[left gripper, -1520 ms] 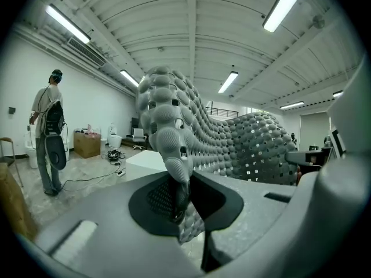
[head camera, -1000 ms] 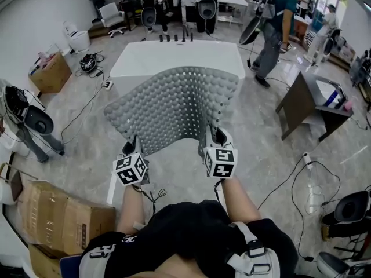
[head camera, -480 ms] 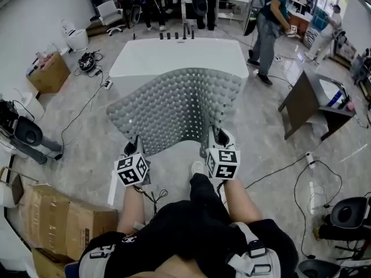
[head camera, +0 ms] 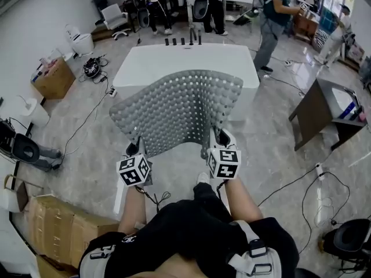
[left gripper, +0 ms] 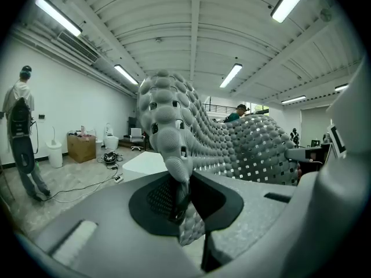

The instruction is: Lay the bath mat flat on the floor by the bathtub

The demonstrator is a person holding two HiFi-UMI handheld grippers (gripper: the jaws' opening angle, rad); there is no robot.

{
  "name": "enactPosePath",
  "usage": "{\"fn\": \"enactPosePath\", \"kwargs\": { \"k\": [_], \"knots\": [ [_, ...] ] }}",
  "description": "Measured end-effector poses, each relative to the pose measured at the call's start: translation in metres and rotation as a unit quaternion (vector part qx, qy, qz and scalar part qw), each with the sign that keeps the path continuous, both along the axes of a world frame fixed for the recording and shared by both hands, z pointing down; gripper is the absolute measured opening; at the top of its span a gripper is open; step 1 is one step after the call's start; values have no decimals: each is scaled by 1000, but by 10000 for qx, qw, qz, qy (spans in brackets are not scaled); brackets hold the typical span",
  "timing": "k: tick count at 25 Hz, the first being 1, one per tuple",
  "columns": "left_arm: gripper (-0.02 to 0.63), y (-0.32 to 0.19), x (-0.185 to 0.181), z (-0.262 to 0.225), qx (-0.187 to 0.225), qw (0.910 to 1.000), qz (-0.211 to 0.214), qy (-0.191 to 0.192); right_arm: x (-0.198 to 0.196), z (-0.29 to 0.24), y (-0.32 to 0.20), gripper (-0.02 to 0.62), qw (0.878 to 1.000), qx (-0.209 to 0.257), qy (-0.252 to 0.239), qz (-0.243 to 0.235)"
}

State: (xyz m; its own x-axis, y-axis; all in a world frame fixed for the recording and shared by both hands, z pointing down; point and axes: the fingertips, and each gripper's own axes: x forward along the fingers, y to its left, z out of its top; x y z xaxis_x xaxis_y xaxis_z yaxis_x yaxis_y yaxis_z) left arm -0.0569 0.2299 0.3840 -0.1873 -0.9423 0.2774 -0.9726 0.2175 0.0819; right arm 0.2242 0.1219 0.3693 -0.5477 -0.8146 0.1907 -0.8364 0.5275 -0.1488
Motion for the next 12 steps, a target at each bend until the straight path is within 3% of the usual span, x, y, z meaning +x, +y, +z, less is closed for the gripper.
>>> {"fn": "enactPosePath", "kwargs": {
  "k": [5, 12],
  "knots": [
    [43, -70, -9, -8, -52, 10000, 13, -44, -19, -5, -68, 49, 9998, -48, -36, -195],
    [43, -165, -10, -7, -186, 9997, 160, -67, -20, -3, -160, 49, 9998, -162, -45, -55]
  ]
}}
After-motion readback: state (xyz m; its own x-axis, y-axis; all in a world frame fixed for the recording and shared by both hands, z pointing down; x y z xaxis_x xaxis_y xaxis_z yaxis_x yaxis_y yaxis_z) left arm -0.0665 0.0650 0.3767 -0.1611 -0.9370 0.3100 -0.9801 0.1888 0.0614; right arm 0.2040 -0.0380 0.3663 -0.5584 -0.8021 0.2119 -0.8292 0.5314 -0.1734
